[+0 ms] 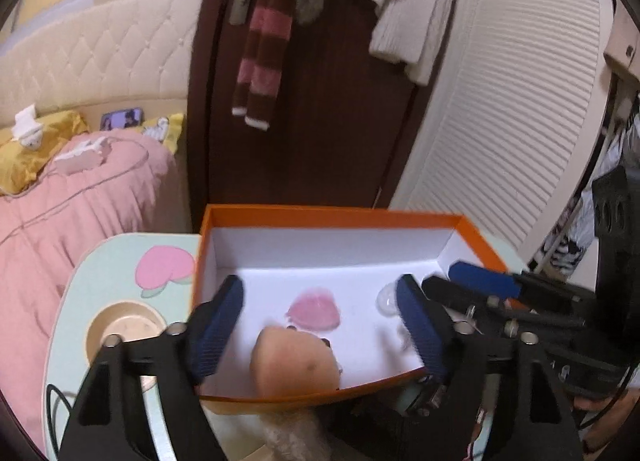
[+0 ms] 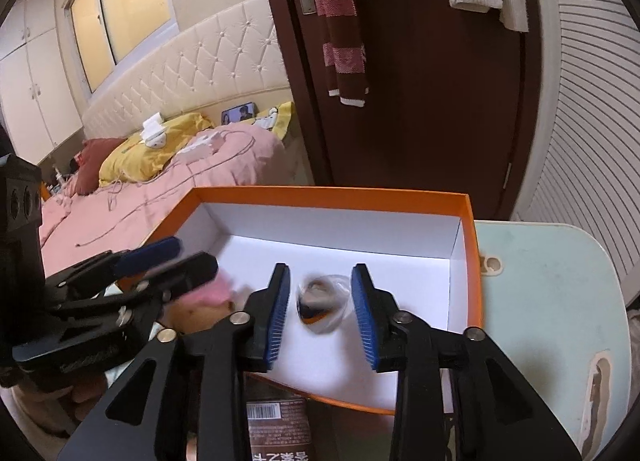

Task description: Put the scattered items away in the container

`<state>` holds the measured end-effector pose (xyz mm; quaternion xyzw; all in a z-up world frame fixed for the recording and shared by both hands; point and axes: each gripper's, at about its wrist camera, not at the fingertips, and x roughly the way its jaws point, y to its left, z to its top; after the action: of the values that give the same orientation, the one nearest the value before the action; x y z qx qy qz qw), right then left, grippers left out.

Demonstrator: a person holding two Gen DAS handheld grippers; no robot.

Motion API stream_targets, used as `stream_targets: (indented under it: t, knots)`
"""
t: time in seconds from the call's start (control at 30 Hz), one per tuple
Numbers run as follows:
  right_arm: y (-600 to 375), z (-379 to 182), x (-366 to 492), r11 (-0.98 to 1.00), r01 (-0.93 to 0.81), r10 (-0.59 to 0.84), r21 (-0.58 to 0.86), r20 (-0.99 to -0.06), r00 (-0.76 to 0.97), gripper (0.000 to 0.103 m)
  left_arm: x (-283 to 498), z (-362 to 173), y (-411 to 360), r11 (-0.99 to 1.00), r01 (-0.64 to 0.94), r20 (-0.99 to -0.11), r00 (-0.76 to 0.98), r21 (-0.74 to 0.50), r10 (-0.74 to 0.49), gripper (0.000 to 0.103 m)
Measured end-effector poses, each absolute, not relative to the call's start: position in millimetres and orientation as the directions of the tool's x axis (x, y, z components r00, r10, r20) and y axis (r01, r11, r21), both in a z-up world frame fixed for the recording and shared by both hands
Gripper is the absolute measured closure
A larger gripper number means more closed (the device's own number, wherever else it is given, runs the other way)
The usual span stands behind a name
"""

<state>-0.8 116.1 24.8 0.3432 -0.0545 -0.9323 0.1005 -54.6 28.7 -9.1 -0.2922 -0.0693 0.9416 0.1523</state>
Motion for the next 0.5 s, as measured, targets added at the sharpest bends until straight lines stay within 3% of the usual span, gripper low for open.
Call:
stream_targets:
  t: [0.03, 0.1, 0.17, 0.5]
  knots:
    - [114.1, 25.5, -0.1, -0.974, 0.156, -0.225, 0.164, -0.629, -0.744, 0.054, -53.9, -8.0, 27.2, -0.944, -0.245, -0.524, -0.786, -0.220, 0.327, 0.021]
    - [112.4, 27.9, 2.7, -0.979, 0.141, -0.204, 0.149, -0.624, -0.754, 0.049, -53.4, -6.7, 24.3, -0.943, -0.245, -0.528, -0.783, -0.225, 0.329, 0.020]
    - [114.7, 29.4, 4.4, -0.980, 0.127, -0.197, 0.156, -0.617, -0.762, 0.037, -52.1, -6.2, 21.3, -0.943, -0.240, -0.530, -0.781, -0.231, 0.329, 0.020]
    - [120.1, 40.2, 19.4, -0.974, 0.130, -0.215, 0.184, -0.589, -0.779, 0.037, -30.5, 6.9, 19.1, -0.947, -0.252, -0.515, -0.796, -0.198, 0.319, 0.020]
